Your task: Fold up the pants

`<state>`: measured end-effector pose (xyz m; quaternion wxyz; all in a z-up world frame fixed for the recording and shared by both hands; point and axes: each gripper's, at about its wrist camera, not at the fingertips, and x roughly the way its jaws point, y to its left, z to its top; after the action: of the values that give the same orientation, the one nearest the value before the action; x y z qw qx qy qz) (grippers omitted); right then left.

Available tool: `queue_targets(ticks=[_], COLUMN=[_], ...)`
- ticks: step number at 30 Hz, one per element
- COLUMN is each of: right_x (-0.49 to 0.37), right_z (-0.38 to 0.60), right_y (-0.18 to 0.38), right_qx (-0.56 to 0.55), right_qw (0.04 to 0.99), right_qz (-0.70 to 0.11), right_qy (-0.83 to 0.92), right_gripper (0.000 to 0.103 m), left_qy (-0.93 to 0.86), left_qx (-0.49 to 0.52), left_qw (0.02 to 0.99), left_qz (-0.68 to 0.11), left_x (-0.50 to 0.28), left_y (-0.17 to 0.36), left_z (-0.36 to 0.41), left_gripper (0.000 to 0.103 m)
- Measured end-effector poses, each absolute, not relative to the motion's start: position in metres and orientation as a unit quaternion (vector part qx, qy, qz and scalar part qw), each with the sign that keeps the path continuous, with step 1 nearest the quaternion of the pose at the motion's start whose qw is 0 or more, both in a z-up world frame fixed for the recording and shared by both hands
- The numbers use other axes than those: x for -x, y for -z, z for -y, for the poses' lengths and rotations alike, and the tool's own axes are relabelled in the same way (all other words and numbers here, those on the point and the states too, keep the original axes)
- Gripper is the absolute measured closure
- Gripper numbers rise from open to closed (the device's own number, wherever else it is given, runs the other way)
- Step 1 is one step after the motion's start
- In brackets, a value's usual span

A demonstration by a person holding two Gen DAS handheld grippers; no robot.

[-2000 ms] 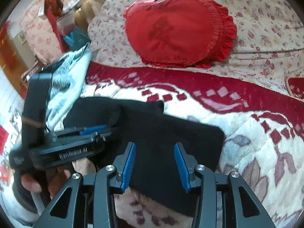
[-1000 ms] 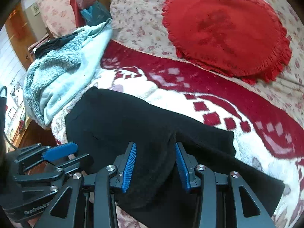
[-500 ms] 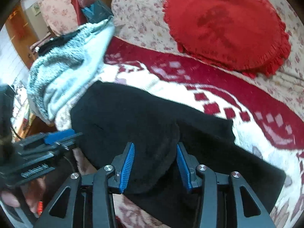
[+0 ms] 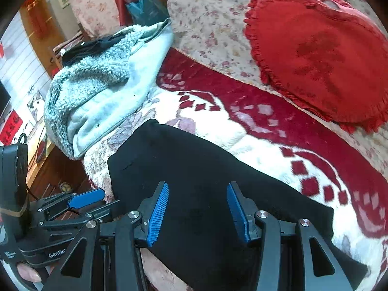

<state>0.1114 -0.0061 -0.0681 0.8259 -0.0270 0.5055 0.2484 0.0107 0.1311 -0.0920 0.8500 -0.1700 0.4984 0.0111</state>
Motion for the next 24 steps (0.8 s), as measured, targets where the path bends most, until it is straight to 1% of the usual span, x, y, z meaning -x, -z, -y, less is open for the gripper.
queue_targets(ticks=[5, 7, 8, 9, 10, 13, 20, 23, 24], right_x=[-0.128, -0.14, -0.144, -0.149, -0.153, -0.167, -0.19, -0.198, -0.2], right_z=[-0.011, -0.019, -0.022, -0.026, -0.031, -0.046, -0.085, -0.1, -0.103], right_y=[0.066, 0.066, 0.067, 0.069, 0.071, 0.08, 0.1, 0.115, 0.121], right_qx=[0.037, 0.03, 0.029, 0.03, 0.031, 0.041, 0.103, 0.113, 0.109], right_qw=[0.82, 0.813, 0.81, 0.807, 0.805, 0.794, 0.771, 0.751, 0.745], right_qz=[-0.504, -0.505, -0.507, -0.509, -0.511, -0.52, -0.527, -0.539, -0.544], right_qy=[-0.268, -0.287, -0.292, -0.296, -0.299, -0.313, -0.344, -0.366, -0.372], right_gripper=[0.054, 0.052, 0.05, 0.049, 0.049, 0.048, 0.047, 0.045, 0.045], left_qy=[-0.001, 0.002, 0.001, 0.0, -0.001, -0.002, 0.0, 0.003, 0.004], left_qx=[0.221, 0.233, 0.239, 0.243, 0.253, 0.267, 0.274, 0.278, 0.281], left_qw=[0.84, 0.837, 0.836, 0.835, 0.833, 0.827, 0.821, 0.824, 0.824], left_qz=[-0.496, -0.495, -0.495, -0.494, -0.493, -0.495, -0.5, -0.494, -0.492], left_x=[-0.012, -0.013, -0.014, -0.013, -0.014, -0.017, -0.033, -0.036, -0.037], left_y=[0.095, 0.096, 0.097, 0.098, 0.1, 0.105, 0.116, 0.118, 0.118], left_z=[-0.143, -0.146, -0.147, -0.148, -0.15, -0.153, -0.151, -0.151, -0.151], left_gripper=[0.049, 0.049, 0.047, 0.041, 0.038, 0.038, 0.038, 0.028, 0.026])
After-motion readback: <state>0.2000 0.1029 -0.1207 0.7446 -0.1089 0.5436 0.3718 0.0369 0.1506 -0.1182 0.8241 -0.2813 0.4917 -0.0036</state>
